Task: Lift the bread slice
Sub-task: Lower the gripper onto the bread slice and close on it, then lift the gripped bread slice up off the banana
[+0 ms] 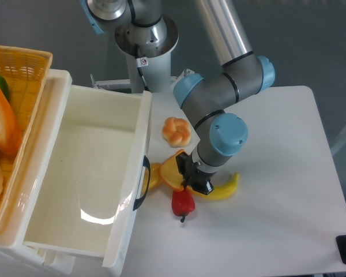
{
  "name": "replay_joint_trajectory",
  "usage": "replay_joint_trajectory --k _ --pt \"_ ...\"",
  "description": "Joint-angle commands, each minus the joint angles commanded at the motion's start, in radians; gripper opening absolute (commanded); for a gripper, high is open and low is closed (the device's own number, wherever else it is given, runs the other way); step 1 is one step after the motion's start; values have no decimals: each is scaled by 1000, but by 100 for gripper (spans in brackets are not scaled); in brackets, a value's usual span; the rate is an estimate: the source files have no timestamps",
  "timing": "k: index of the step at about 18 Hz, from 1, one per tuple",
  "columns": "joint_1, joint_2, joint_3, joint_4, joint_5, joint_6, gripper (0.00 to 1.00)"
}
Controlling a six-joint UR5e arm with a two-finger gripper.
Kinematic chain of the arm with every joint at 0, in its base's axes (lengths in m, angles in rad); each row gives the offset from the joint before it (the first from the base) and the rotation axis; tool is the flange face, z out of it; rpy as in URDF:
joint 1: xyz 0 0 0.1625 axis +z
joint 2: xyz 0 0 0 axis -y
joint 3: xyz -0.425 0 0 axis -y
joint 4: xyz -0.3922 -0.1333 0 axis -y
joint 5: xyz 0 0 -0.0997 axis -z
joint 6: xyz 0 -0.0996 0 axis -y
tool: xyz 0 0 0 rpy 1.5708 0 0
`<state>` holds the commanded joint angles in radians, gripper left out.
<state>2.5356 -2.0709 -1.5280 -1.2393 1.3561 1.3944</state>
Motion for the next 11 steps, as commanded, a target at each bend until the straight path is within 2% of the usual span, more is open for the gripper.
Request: replay_joint_trajectory --k 2,7,9,11 --pt "6 3 25 -22 -2 2 0" --pt "40 11 54 -34 -31 12 0" --pt "46 12 80 -74 -32 14 0" --pt "49 17 129 -150 -34 6 0"
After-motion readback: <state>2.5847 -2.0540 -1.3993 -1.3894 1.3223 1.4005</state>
